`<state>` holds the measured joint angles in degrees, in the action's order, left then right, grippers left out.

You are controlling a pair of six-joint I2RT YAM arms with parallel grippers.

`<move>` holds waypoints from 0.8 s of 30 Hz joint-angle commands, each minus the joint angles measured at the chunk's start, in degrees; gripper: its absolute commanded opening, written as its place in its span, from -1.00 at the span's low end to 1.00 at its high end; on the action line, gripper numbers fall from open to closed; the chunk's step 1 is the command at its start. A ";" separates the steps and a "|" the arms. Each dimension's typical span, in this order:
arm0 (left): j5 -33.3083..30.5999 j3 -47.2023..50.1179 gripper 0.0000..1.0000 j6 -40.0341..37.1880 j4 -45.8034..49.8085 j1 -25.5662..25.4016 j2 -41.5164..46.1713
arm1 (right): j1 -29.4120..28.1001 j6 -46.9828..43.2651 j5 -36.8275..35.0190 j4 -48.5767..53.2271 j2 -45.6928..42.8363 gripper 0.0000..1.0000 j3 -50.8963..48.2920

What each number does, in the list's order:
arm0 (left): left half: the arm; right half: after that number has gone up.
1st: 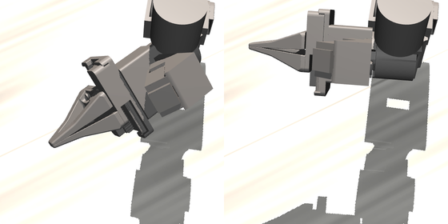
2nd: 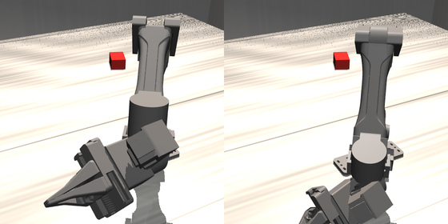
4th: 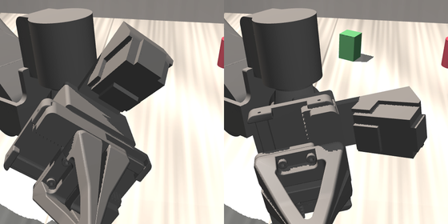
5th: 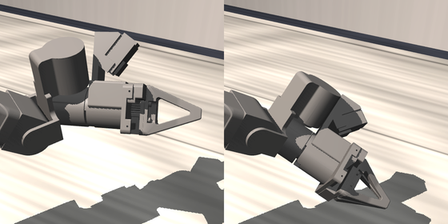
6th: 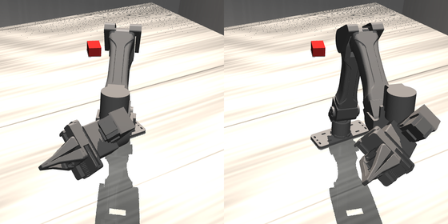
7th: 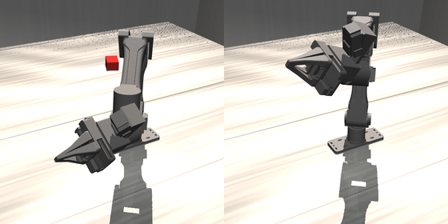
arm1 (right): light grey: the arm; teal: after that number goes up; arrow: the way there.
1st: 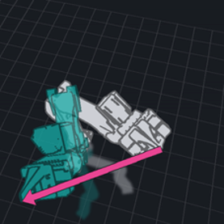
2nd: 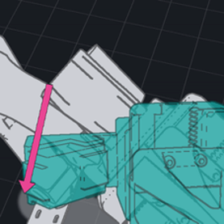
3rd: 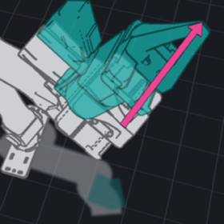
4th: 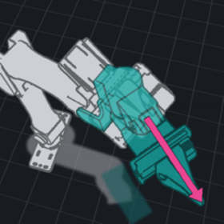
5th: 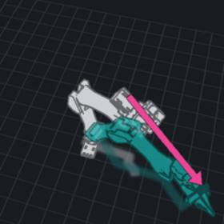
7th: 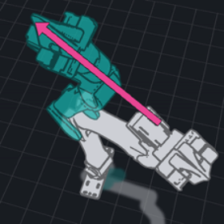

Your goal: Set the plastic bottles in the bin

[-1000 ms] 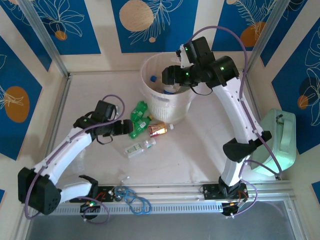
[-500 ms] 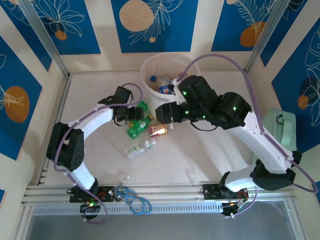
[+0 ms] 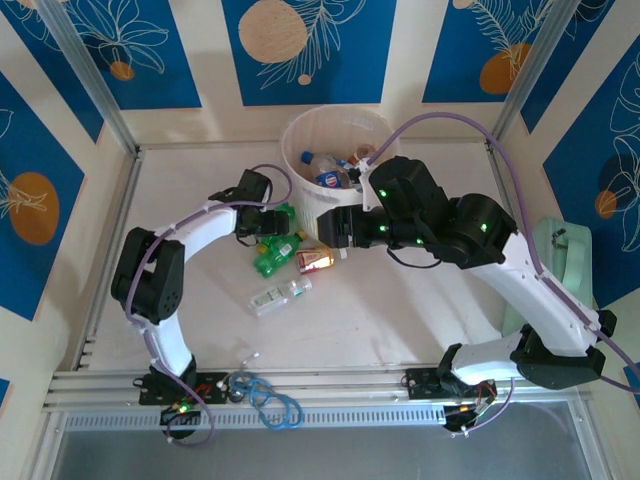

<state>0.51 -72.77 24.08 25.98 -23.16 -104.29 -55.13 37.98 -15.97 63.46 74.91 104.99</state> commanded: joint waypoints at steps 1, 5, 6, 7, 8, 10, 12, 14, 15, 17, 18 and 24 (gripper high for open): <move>-2.62 -2.85 0.63 1.59 0.96 0.99 -1.97 | -0.66 1.02 -0.40 -0.62 -0.68 0.38 1.09; -2.88 -2.16 0.61 4.14 0.51 2.55 -2.14 | -1.02 1.14 -0.27 -0.38 -0.75 0.38 1.27; -2.42 -2.26 0.61 4.59 0.39 2.91 -2.50 | -1.08 1.14 -0.36 -0.15 -0.71 0.37 1.44; -2.27 -2.60 0.61 4.93 0.71 3.11 -3.07 | -1.08 1.13 -0.42 0.07 -0.61 0.37 1.71; -2.27 -3.09 0.61 5.18 1.08 3.20 -3.52 | -1.07 1.13 -0.55 0.25 -0.63 0.37 1.74; -1.69 -3.90 0.62 5.57 1.36 3.21 -4.62 | -1.12 1.30 -0.51 0.26 -0.73 0.37 1.80; -1.20 -4.34 0.67 6.35 0.97 3.17 -5.41 | -1.31 1.35 -0.60 0.26 -0.69 0.37 1.80; -0.83 -5.10 0.69 6.91 0.83 3.29 -6.37 | -1.55 1.56 -0.76 0.26 -0.70 0.37 1.78; -0.63 -5.79 0.69 6.88 0.87 3.27 -6.87 | -1.76 1.65 -0.81 0.26 -0.60 0.37 1.69; -0.51 -7.40 0.69 6.93 1.30 3.29 -8.20 | -2.04 1.83 -0.96 0.22 -0.50 0.37 1.58; -0.38 -8.37 0.69 6.92 1.59 3.37 -8.93 | -2.17 1.93 -0.94 0.26 -0.40 0.36 1.54; -0.02 -13.12 0.65 7.26 2.95 3.94 -13.45 | -3.68 2.69 -1.00 -0.63 0.45 0.31 0.32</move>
<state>-0.23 -83.26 30.55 27.05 -19.97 -115.68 -57.98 39.51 -16.21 63.57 74.91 105.32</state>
